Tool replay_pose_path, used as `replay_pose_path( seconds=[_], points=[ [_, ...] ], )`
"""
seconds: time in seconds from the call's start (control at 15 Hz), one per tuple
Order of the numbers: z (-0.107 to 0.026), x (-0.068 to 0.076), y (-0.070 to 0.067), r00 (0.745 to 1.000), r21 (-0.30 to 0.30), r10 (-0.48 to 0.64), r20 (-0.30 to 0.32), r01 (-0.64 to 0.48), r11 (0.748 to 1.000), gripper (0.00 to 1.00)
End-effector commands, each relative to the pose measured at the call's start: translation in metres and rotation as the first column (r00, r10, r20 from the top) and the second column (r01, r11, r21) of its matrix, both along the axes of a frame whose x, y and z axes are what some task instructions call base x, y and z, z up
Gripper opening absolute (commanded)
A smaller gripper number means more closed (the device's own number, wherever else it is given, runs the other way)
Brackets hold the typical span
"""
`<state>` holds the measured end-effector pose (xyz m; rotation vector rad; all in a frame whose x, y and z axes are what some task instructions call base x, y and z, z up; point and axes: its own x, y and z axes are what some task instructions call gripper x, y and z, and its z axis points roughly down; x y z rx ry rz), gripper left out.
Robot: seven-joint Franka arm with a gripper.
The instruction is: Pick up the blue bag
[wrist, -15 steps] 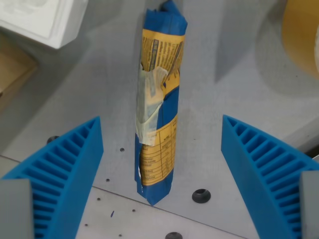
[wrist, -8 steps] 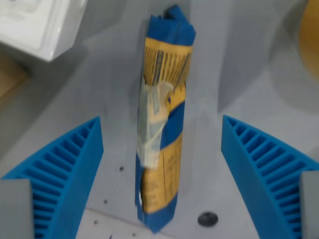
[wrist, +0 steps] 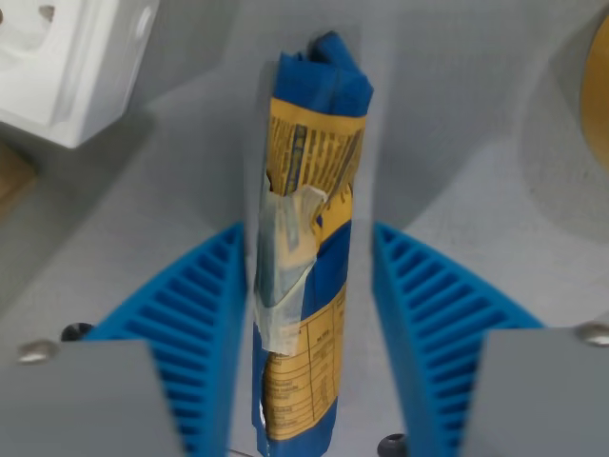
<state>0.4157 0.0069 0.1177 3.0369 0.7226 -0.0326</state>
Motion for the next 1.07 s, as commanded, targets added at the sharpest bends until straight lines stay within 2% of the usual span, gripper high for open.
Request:
replay_pose_path(
  seconds=[0.07, 0.53, 0.93, 1.07],
  points=[
    [0.003, -0.004, -0.004, 0.996, -0.032, 0.021, 0.085, -0.019, 0.999, 0.00],
    [0.003, -0.004, -0.004, 0.996, -0.032, 0.021, 0.085, -0.019, 0.999, 0.00],
    [0.032, -0.016, -0.007, 0.997, -0.031, 0.023, 0.070, -0.021, 0.999, 0.00],
    [0.043, -0.011, -0.007, 0.997, -0.028, 0.024, 0.069, -0.022, 0.999, 0.00]
  ],
)
